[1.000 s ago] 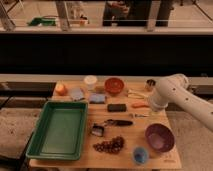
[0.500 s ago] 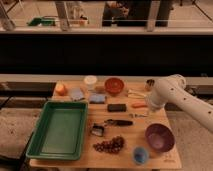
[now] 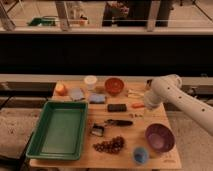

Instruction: Place fork in purple bowl

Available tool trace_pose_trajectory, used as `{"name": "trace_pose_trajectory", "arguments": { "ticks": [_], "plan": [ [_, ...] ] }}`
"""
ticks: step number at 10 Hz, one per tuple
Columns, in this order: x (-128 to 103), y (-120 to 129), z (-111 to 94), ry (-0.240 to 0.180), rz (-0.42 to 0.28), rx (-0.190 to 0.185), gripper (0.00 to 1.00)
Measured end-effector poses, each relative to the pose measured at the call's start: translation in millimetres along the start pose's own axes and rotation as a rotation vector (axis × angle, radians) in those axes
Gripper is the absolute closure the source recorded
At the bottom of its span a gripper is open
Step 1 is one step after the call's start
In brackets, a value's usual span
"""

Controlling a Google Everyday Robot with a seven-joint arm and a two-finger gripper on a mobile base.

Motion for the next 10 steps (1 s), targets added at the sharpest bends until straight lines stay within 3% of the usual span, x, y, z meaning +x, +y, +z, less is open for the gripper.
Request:
{"name": "trace_pose_trajectory", "arguments": {
  "ticks": [4,7,10],
  "plan": [
    [12,-7,25,-0.081,0.077,-0.042,0.2],
    [19,-7,39,-0.092,0.099,-0.06,0.2],
    [27,-4,49,-0.093,0.118,-0.069,0.26]
  ]
}}
